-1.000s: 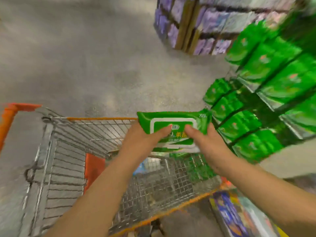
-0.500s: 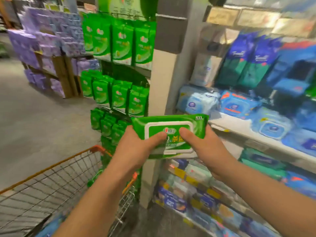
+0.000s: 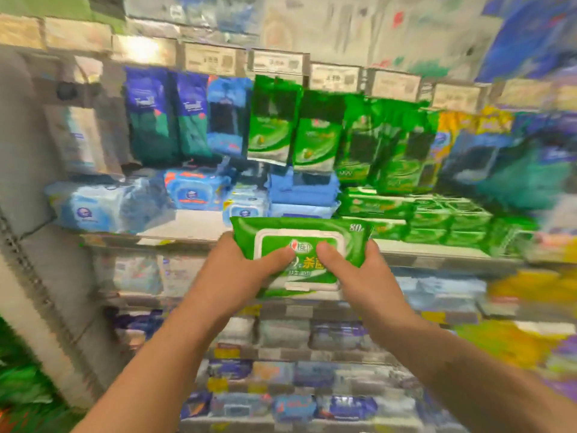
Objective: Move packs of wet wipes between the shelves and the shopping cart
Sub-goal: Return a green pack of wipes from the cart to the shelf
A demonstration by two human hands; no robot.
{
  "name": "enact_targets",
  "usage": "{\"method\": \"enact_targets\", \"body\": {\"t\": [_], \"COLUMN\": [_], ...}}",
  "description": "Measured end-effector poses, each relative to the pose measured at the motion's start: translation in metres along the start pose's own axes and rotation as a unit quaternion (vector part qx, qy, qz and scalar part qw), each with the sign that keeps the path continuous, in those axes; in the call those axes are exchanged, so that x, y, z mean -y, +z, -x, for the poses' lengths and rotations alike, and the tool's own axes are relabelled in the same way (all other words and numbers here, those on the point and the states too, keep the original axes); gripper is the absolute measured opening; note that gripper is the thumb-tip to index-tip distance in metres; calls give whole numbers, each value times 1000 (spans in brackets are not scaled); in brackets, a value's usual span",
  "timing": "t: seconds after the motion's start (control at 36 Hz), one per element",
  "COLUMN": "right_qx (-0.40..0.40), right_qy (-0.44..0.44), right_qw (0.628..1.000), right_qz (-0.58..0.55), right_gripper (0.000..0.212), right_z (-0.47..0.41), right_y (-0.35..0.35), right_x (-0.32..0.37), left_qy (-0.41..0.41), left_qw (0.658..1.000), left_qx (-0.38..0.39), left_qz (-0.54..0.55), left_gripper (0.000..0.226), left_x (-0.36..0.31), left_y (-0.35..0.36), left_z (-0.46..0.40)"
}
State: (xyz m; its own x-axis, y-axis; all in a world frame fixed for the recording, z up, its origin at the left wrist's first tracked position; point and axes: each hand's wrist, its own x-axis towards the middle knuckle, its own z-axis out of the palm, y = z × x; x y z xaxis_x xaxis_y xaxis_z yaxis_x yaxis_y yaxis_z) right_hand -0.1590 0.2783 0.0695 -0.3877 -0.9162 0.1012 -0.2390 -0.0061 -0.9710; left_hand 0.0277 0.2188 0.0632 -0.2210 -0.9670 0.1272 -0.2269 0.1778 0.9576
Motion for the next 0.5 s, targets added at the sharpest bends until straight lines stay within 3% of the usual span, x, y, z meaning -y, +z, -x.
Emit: {"method": "enact_targets", "body": {"t": [0.11, 0.19, 0.25, 0.33, 0.42, 0.5], "right_qx": [-22, -38, -40, -45, -58, -69], "right_qy": [31, 35, 21, 22, 14, 8], "right_qw": [999, 999, 999, 999, 996, 993], "right_qz": [14, 6, 11, 14, 70, 99], "right_gripper": [119, 120, 117, 90, 129, 131], "right_z": [-15, -32, -42, -58, -81, -107], "right_y": [-56, -86, -102, -120, -133, -140], "right_x": [-14, -32, -39, -44, -62, -66], "left_qy": [-1, 9, 17, 41, 55, 48], "left_qw": [1000, 999, 997, 995, 995, 996], "left_qx": [29, 44, 65, 79, 62, 49], "left_qz": [-10, -20, -35, -44, -57, -57], "left_gripper": [74, 74, 55, 47, 57, 62], "left_x": [-7, -9, -13, -14, -9, -3], "left_y": [54, 88, 107, 130, 152, 168], "left_z": [-22, -39, -48, -65, -88, -116]}}
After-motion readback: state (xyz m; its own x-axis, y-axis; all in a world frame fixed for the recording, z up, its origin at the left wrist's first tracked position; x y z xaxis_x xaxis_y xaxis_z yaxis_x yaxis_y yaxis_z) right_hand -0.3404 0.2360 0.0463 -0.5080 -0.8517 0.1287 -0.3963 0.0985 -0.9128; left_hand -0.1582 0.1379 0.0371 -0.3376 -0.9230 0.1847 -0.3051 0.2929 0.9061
